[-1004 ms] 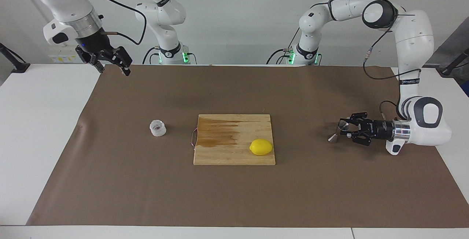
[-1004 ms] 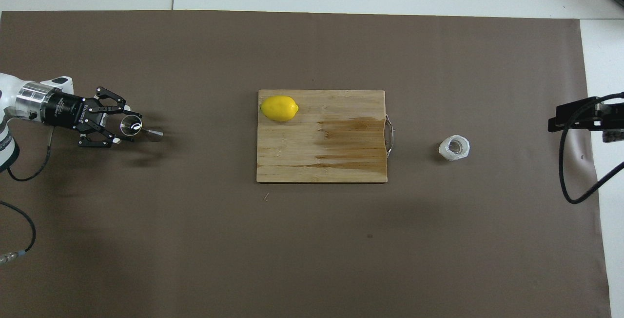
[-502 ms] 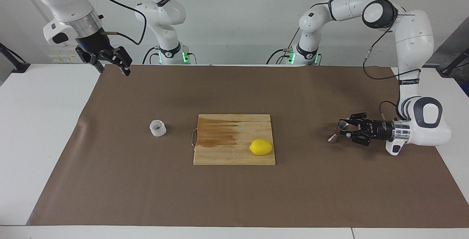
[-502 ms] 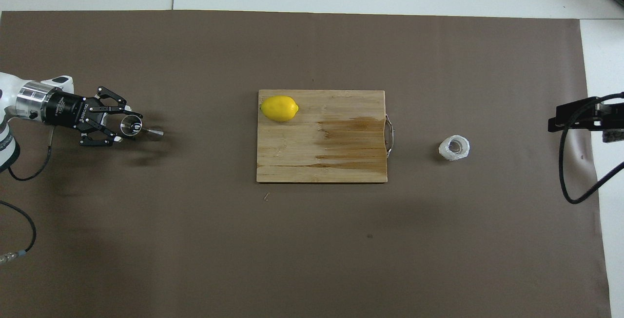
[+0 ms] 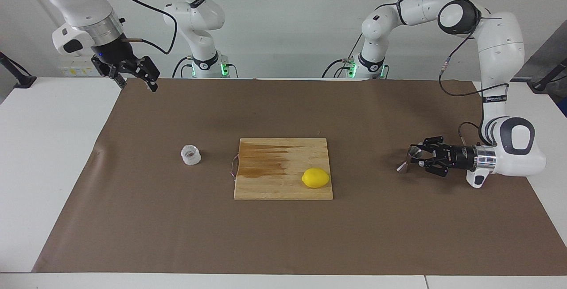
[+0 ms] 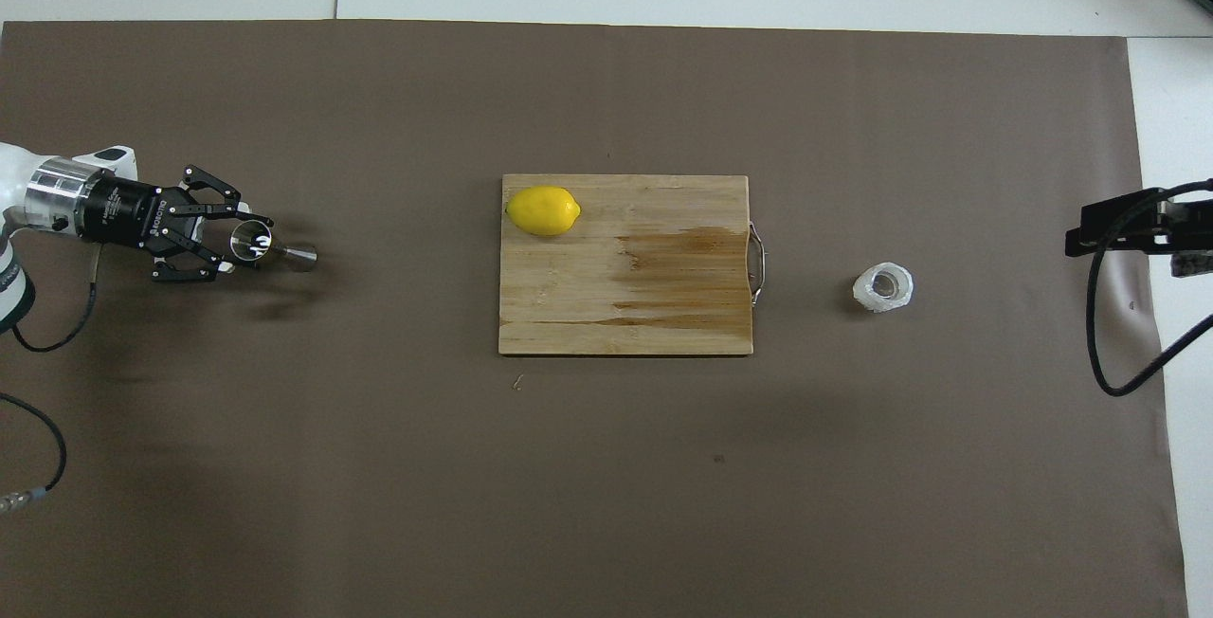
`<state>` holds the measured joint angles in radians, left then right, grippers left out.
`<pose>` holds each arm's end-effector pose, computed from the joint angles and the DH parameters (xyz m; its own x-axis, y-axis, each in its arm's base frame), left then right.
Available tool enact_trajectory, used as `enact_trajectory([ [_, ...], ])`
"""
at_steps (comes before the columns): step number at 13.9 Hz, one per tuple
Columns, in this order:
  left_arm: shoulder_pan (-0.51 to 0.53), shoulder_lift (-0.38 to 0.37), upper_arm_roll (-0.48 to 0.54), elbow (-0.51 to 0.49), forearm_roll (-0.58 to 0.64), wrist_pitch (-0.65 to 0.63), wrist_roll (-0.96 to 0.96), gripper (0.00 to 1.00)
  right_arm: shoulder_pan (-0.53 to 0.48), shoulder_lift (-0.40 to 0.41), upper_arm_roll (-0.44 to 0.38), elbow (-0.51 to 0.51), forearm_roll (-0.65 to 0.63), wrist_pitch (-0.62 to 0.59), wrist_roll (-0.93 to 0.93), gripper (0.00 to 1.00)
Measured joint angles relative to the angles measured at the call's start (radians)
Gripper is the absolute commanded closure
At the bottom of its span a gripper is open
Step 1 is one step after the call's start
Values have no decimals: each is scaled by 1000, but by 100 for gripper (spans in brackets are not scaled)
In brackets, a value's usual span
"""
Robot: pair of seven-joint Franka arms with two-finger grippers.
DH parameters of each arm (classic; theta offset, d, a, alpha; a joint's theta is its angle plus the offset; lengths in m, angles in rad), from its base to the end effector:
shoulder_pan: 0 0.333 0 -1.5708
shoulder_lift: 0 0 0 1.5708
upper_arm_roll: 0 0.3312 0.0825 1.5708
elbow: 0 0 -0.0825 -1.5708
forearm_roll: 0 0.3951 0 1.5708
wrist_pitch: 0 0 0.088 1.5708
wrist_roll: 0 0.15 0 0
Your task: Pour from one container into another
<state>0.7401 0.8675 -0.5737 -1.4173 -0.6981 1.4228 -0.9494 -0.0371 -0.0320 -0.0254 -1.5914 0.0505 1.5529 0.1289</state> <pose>0.6520 0.0781 0.2612 0.0532 0.2100 -0.9763 0.9636 -0.2673 -0.0049 0.5524 -0.0271 0.6033 0.9819 -0.1892 -0.0130 -0.1896 -0.9806 -0.0500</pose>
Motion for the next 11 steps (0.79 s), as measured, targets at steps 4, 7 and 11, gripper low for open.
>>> enact_trajectory([
  [4, 1, 0, -1, 0, 0, 4, -2, 97, 0, 0, 0, 0, 0, 0, 0, 0],
  [7, 1, 0, -5, 0, 0, 7, -2, 100, 0, 0, 0, 0, 0, 0, 0, 0],
  [11, 1, 1, -20, -1, -18, 7, -4, 100, 0, 0, 0, 0, 0, 0, 0, 0],
])
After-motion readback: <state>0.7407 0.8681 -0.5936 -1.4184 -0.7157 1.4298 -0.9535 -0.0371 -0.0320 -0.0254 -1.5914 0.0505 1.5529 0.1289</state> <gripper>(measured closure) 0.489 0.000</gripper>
